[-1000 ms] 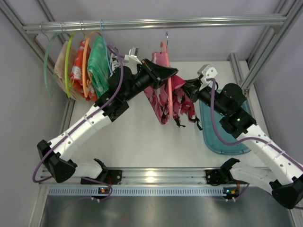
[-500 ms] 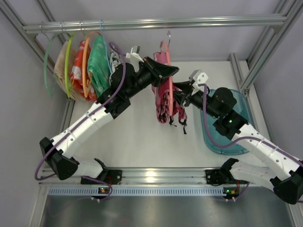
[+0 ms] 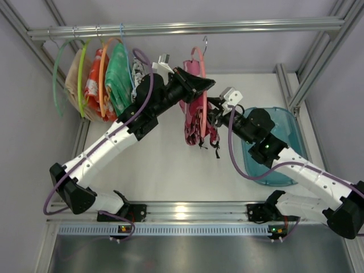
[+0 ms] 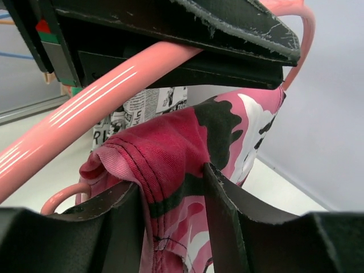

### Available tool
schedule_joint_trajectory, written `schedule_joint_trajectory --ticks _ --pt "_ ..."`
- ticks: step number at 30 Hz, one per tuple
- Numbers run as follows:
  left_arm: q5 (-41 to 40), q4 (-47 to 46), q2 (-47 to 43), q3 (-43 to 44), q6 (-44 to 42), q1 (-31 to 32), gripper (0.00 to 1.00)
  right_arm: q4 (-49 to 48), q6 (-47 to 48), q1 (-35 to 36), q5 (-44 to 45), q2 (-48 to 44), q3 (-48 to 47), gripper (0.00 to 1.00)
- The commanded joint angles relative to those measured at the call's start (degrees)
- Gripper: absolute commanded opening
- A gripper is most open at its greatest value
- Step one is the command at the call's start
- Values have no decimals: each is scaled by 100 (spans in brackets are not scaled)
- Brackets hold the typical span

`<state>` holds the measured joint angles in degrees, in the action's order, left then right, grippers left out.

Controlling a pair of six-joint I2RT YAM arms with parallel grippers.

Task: Remove the trousers from the hanger

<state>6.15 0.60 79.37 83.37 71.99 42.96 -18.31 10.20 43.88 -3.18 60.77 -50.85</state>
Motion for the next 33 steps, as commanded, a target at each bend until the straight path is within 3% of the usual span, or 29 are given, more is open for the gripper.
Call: schedule_joint_trajectory --ticks 1,8,11,12,13,33 --pt "141 -1194 -212 566 -44 63 0 -691 176 68 546 145 5 41" --pt "211 -1185 -229 628 26 81 0 -1061 237 60 933 426 23 26" --pt "185 -1133 -299 557 43 90 0 -1122 255 33 1021 470 -117 11" --pt "193 -1141 -317 540 44 90 0 -1123 255 24 1065 479 -162 1" --pt "193 -1132 -352 487 61 90 0 -1123 263 7 1091 488 -206 0" --pt "-386 -1097 -844 -1138 -703 11 0 143 -132 -336 995 -408 -1981 0"
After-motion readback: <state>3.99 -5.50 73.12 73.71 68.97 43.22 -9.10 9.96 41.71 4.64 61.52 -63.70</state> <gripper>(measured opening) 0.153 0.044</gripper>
